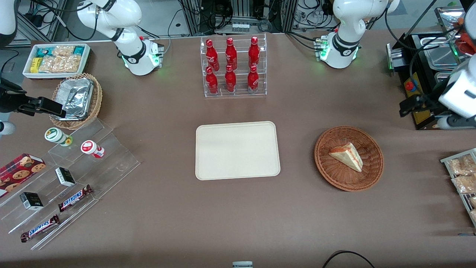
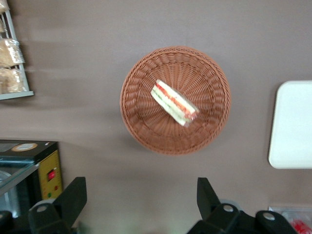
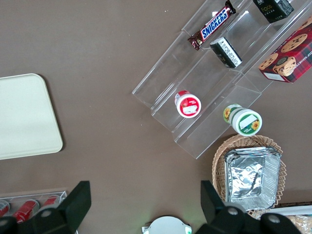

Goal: Place sandwich from basket to tray
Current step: 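Move the left gripper over the wrapped sandwich in the wicker basket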

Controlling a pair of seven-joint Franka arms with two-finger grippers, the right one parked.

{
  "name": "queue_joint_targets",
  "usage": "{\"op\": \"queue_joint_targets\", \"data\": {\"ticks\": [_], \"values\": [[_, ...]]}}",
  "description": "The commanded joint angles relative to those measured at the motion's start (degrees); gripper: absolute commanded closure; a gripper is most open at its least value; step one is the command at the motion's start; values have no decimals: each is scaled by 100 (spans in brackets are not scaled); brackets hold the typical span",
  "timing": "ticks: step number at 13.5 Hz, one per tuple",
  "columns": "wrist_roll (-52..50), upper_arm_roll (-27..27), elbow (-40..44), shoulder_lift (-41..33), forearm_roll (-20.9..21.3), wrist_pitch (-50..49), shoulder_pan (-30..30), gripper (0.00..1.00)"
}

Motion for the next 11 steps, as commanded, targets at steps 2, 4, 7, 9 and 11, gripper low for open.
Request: {"op": "queue_joint_targets", "data": {"ticks": [2, 4, 7, 9, 11], "values": [[-546, -58, -1032, -49, 100, 1058, 63, 0], [-1317, -67, -1558, -31, 100, 1777, 63, 0], [-2109, -67, -2262, -23, 56, 2719, 54, 0], [-2944, -111, -2614, 30, 47, 3290, 45, 0], [-3586, -251, -2905, 126, 3, 3888, 28, 0]]}}
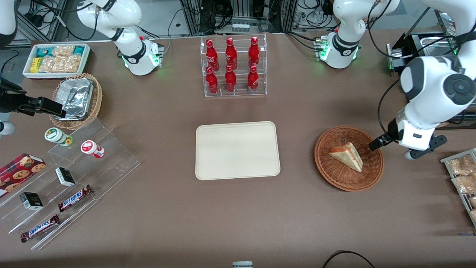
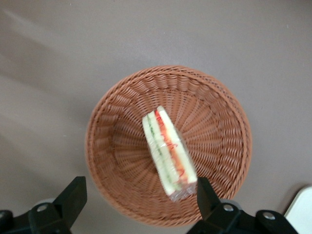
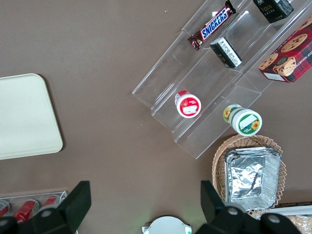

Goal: Place sandwich from basket to tray
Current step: 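Lower the open left gripper around the sandwich and close on it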

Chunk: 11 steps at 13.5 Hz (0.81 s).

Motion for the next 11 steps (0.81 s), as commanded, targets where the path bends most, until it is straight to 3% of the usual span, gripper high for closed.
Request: {"op": "queue_joint_targets", "data": {"ticks": [1, 11], "values": [[-973, -290, -339, 88, -6, 687, 30, 0], [-2541, -546, -357, 564, 12, 1049, 12, 0]]}}
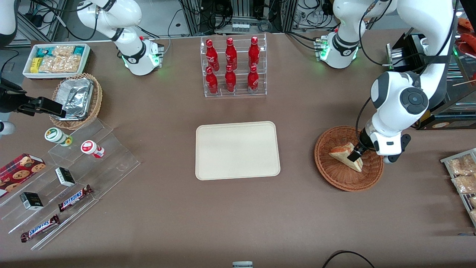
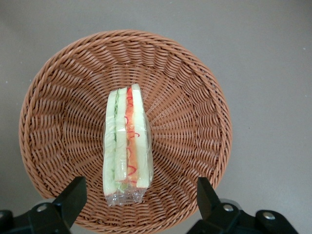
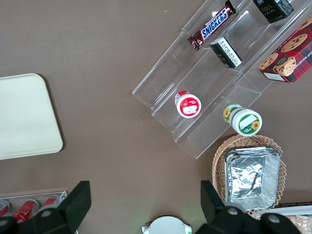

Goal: Place sandwich from basket to tray
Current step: 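Lower the open left gripper around the sandwich and close on it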

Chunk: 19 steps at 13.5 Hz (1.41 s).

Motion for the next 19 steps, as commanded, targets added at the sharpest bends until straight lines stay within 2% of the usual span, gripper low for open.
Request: {"op": "queue_joint_targets", "data": {"ticks": [1, 19], "values": [[-238, -54, -21, 87, 15, 100, 31, 0], [-485, -81, -312, 509, 85, 460, 31, 0]]}}
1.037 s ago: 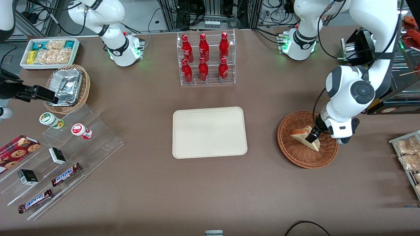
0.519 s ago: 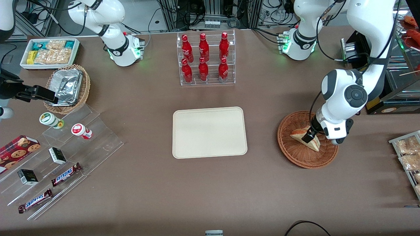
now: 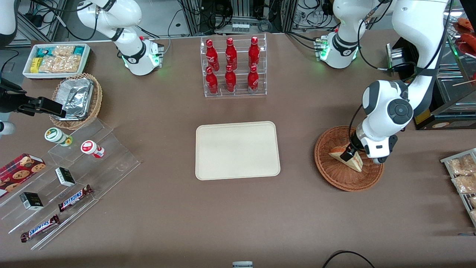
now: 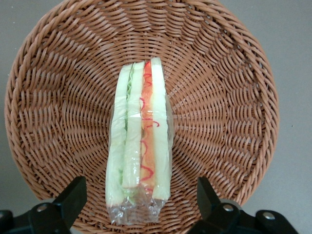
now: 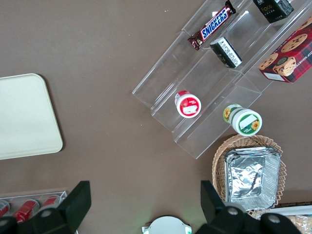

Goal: Place sandwich from basket to tray
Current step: 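Lower the open left gripper around the sandwich and close on it, then lift the sandwich and carry it with the left gripper over the tray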

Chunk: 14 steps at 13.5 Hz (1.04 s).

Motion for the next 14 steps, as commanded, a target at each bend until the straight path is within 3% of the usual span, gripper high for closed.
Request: {"op": "queue_joint_targets", "data": {"ticks": [1, 4, 6, 8, 9, 10, 14], "values": [[-146, -29, -55, 95, 83, 249, 30, 0], [-146, -21, -47, 227, 92, 329, 38, 1], [-146, -12, -29, 245, 92, 338, 38, 15], [-182, -3, -11, 227, 92, 329, 47, 72], [-164, -3, -11, 227, 92, 329, 47, 94], [-155, 6, -3, 227, 92, 320, 47, 100], [-155, -29, 163, -27, 161, -152, 39, 100]]}}
